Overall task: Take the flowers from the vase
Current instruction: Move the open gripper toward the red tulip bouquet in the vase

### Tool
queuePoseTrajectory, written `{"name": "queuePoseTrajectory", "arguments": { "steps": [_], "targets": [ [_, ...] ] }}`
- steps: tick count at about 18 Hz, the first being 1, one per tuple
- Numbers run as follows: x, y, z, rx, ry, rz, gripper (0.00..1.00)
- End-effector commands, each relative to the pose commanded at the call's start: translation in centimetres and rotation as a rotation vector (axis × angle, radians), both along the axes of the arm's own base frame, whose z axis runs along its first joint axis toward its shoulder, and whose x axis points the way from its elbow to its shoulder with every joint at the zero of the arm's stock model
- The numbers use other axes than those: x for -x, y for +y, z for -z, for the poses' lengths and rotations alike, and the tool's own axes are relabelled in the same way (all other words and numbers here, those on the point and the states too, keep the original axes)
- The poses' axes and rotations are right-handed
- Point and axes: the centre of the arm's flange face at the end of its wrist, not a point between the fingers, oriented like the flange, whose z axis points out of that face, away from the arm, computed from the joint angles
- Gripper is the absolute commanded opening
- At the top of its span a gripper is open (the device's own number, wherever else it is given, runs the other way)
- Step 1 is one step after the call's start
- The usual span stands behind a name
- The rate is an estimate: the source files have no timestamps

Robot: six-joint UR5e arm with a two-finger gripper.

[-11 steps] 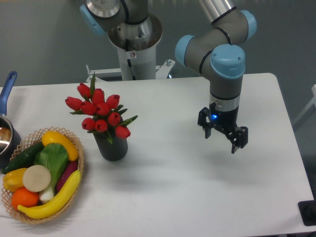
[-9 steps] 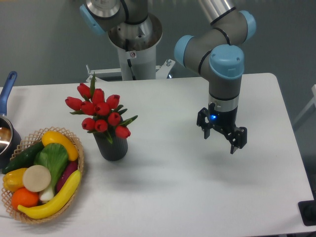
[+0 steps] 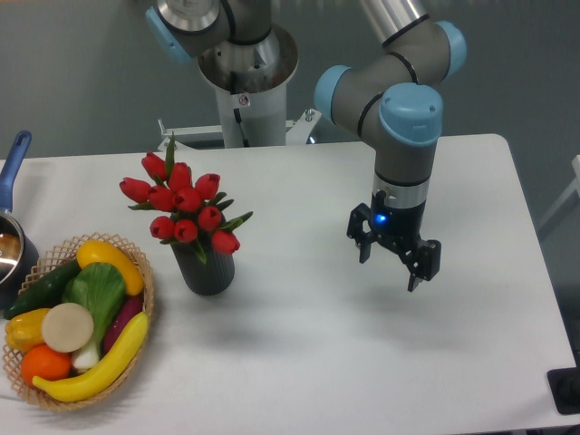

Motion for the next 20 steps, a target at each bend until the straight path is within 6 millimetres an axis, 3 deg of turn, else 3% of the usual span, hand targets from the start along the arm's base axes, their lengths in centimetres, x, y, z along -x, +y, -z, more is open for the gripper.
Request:
{"name": "queuePoseTrajectory", "arguments": {
  "steps": [3, 7, 13, 16, 20],
  "targets": [
    [-0.6, 1.5, -0.6, -0.171, 0.001, 0.058, 1.00],
    [-1.4, 1.9, 0.2, -0.287, -0.086, 0.097, 1.00],
    [-3.0, 3.1, -0.8, -0.503, -0.238, 0.159, 1.00],
    [-4.0, 3.2, 0.0, -0.569, -0.332, 0.158, 1.00],
    [-4.0, 1.3, 1.3, -0.639, -0.420, 0.133, 1.00]
  ]
}}
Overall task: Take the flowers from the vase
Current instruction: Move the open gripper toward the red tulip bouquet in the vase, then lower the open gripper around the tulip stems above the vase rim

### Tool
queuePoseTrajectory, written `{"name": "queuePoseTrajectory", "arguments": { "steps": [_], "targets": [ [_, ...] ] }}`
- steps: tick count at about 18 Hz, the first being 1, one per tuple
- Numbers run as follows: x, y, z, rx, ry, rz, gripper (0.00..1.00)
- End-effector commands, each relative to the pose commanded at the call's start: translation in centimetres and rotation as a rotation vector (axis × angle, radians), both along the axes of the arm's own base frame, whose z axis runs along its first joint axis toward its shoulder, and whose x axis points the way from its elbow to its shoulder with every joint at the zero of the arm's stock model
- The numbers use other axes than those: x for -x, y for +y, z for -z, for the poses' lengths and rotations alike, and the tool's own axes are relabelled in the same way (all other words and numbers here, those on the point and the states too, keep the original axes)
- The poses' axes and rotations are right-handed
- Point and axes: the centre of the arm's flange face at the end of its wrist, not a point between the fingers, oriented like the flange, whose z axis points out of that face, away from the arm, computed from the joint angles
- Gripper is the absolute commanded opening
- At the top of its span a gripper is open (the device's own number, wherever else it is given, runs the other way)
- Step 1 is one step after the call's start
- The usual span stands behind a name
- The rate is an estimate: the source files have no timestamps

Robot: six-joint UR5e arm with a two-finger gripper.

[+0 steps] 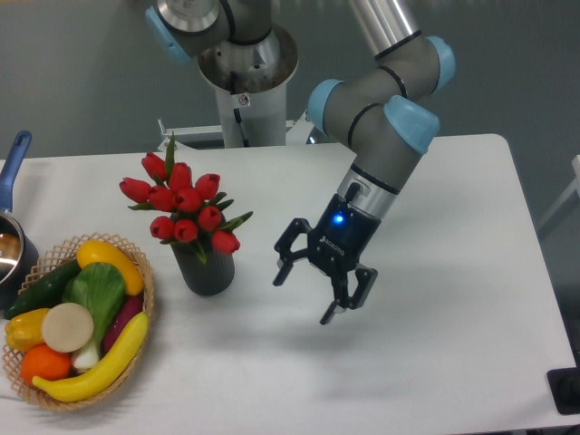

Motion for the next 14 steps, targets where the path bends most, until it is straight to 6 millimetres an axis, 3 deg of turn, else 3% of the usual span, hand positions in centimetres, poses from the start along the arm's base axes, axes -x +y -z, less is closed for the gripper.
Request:
{"name": "queuePoseTrajectory", "arguments": {
  "steps": [4, 7, 14],
  "targets": [
    [-0.5, -1.7, 0.0, -0.037, -0.034, -0.010, 1.00],
    [-0.5, -4.2, -0.3, -0.071, -0.062, -0.044, 1.00],
    [-3.2, -6.0, -0.1, -0.105, -0.116, -0.053, 1.00]
  ]
}}
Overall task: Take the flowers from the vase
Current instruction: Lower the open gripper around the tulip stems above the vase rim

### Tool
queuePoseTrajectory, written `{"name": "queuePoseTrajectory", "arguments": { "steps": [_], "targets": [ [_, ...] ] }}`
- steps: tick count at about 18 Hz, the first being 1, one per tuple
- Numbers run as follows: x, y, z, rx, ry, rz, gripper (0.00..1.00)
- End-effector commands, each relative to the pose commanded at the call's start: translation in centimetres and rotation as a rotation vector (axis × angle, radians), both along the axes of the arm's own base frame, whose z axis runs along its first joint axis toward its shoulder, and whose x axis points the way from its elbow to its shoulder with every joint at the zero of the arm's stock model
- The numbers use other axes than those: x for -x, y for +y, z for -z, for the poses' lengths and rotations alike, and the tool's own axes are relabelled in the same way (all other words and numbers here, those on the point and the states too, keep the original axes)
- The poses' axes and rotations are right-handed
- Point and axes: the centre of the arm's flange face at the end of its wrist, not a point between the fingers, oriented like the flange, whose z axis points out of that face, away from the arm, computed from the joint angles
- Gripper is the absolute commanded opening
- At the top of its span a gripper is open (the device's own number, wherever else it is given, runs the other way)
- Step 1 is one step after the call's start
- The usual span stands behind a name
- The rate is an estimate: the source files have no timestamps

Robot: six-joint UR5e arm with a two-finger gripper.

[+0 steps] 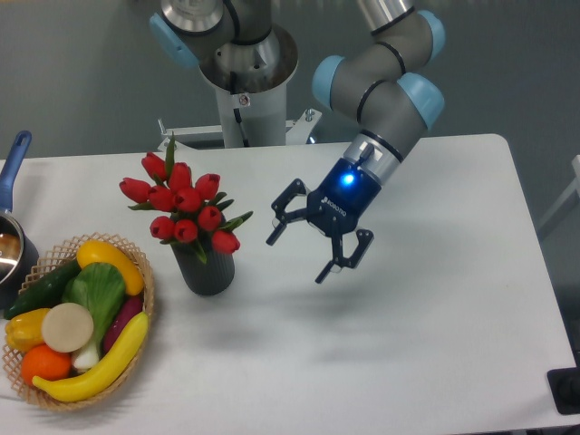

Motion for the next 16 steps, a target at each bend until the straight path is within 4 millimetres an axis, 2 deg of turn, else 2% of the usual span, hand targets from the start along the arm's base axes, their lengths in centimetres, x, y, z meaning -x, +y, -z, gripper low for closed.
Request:
{"name": "queuePoseTrajectory", "arguments": {
  "steps": [3, 16],
  "targets": [
    [-1.9, -0.7, 0.6, 0.008, -0.022, 0.001, 1.00],
    [-9.0, -3.1, 0.3, -0.003, -0.041, 0.011, 1.00]
  ]
}}
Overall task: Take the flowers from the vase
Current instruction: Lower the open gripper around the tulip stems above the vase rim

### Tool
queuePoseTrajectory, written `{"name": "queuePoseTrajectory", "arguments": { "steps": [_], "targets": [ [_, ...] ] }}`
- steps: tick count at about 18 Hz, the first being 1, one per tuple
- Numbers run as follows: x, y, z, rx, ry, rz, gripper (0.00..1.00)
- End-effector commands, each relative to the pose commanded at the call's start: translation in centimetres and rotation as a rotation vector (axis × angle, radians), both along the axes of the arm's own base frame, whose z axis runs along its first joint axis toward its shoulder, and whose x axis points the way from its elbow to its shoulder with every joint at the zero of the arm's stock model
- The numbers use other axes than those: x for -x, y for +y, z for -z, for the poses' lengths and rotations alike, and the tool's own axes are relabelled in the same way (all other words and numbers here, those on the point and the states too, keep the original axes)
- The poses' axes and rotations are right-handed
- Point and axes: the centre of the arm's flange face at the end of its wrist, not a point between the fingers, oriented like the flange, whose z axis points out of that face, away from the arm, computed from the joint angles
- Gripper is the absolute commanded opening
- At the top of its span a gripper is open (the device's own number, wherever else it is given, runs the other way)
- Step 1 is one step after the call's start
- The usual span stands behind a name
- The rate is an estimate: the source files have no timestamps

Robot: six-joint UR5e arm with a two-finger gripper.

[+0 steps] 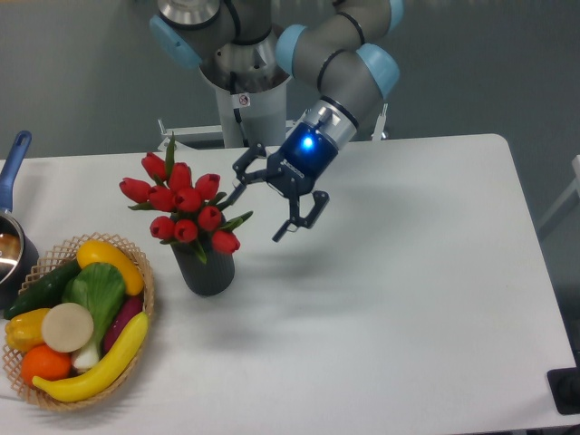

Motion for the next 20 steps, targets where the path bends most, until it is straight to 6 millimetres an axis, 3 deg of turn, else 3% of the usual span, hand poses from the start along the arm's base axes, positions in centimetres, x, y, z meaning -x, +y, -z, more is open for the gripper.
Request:
{"name": "queuePoseTrajectory", "arguments": {
  "steps": [10, 20],
  "targets": [
    [-3.1, 1.5, 0.0, 0.005, -0.009, 0.062, 1.00],
    [-4.8, 2.4, 0.4, 0.006, -0.017, 0.103, 1.00]
  ]
}}
